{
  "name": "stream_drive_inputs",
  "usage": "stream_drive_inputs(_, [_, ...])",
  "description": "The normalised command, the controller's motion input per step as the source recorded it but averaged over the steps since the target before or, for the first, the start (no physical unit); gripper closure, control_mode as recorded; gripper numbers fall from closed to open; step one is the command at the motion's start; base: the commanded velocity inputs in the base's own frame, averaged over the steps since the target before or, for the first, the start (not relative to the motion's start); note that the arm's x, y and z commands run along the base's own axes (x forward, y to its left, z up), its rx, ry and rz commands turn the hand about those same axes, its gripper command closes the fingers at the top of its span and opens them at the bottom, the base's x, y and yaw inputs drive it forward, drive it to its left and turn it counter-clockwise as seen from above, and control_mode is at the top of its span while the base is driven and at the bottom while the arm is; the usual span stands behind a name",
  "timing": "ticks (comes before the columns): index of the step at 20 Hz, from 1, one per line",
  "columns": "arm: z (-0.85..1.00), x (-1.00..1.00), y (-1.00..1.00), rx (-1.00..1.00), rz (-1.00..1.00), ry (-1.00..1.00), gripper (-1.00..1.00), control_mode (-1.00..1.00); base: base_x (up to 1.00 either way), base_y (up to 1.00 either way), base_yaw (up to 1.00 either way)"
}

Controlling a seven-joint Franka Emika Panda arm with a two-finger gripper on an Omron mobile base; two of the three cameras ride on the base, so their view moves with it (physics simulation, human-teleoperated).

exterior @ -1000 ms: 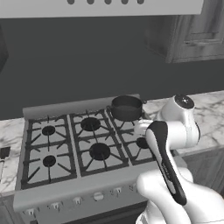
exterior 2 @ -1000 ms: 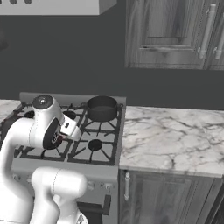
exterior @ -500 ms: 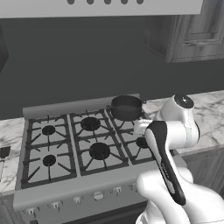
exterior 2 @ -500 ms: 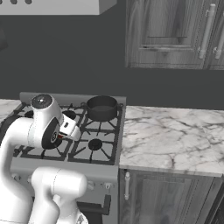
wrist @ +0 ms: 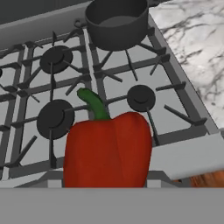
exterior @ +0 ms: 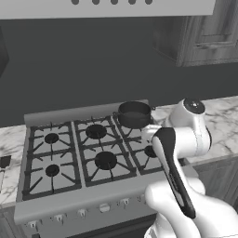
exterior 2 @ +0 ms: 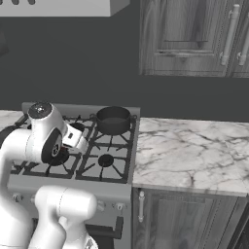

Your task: Put the bell pepper and sweet potato in the pot. Retrieve the spatula and lightly stir the vegetables in the pot.

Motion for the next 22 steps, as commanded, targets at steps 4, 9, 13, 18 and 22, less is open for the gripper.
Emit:
stream_drive_inputs(4, [0.67, 0.13, -0.02, -0.06, 0.02, -0.22, 1.0, -1.0, 0.0, 0.0, 0.0])
stream_drive_inputs(9, [0.81, 0.83, -0.03, 0.0, 0.01, -0.01, 1.0, -1.0, 0.0, 0.0, 0.0])
stream_drive_inputs(13, [0.64, 1.0, 0.0, -0.04, 0.0, 0.43, 1.0, -1.0, 0.0, 0.0, 0.0])
stream_drive_inputs(18, [-0.23, 0.92, -0.09, -0.05, -0.02, 0.34, 1.0, -1.0, 0.0, 0.0, 0.0])
stream_drive_inputs(22, [-0.7, 0.52, -0.19, 0.0, 0.0, 0.01, 1.0, -1.0, 0.0, 0.0, 0.0])
